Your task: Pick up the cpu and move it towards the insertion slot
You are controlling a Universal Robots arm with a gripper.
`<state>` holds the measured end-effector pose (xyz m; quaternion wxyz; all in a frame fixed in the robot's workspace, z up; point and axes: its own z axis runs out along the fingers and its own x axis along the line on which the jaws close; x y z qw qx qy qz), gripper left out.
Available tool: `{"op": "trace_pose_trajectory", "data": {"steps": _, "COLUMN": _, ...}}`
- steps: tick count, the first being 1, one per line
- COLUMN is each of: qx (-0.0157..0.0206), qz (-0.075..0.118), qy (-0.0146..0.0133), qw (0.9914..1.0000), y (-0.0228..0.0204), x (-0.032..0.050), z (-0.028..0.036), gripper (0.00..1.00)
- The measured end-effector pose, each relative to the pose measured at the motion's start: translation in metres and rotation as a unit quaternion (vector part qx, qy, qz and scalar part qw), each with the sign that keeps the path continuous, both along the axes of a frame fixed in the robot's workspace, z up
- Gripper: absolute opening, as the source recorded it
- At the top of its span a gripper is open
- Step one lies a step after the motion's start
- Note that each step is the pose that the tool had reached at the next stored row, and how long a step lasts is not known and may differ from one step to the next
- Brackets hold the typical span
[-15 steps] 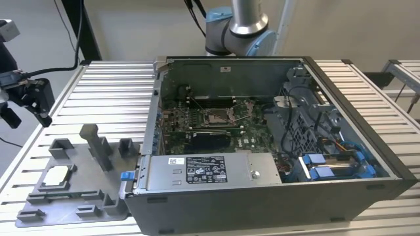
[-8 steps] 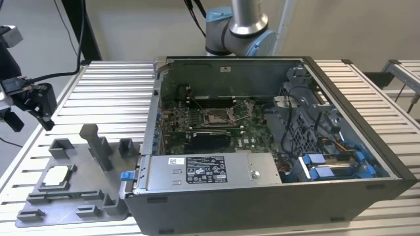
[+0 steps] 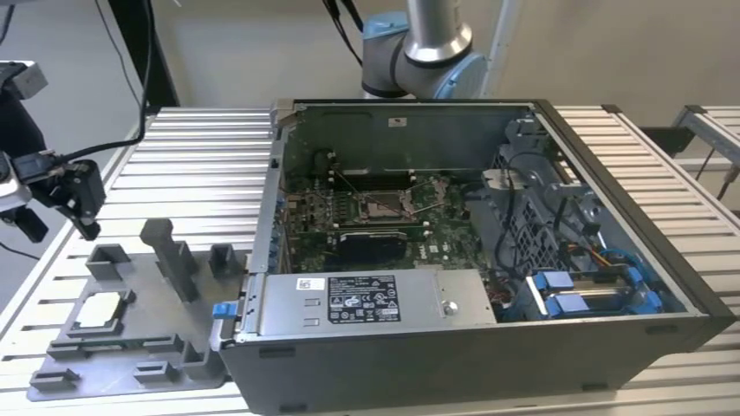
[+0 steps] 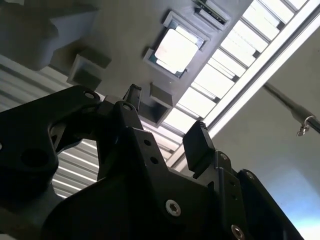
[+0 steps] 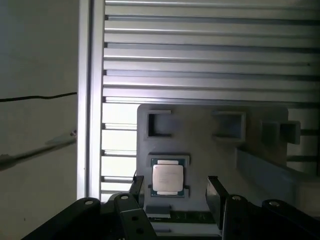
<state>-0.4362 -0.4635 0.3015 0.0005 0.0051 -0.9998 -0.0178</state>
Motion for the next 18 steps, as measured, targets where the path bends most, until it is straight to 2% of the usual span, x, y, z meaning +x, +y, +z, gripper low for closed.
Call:
{"op": "trace_pose_trajectory", "data": {"steps": 9, "qx": 0.0000, "qz": 0.000, "qy": 0.0006, "qw": 1.00000, "y": -0.0117, "x": 0.0005, "z": -0.0160, "gripper": 1.00}}
{"op": "trace_pose_trajectory", "data": {"steps": 18, "qx": 0.0000, "qz": 0.000, "qy": 0.0006, "qw": 1.00000, "y": -0.0161, "x": 0.0006, "z": -0.0323, "gripper": 1.00}}
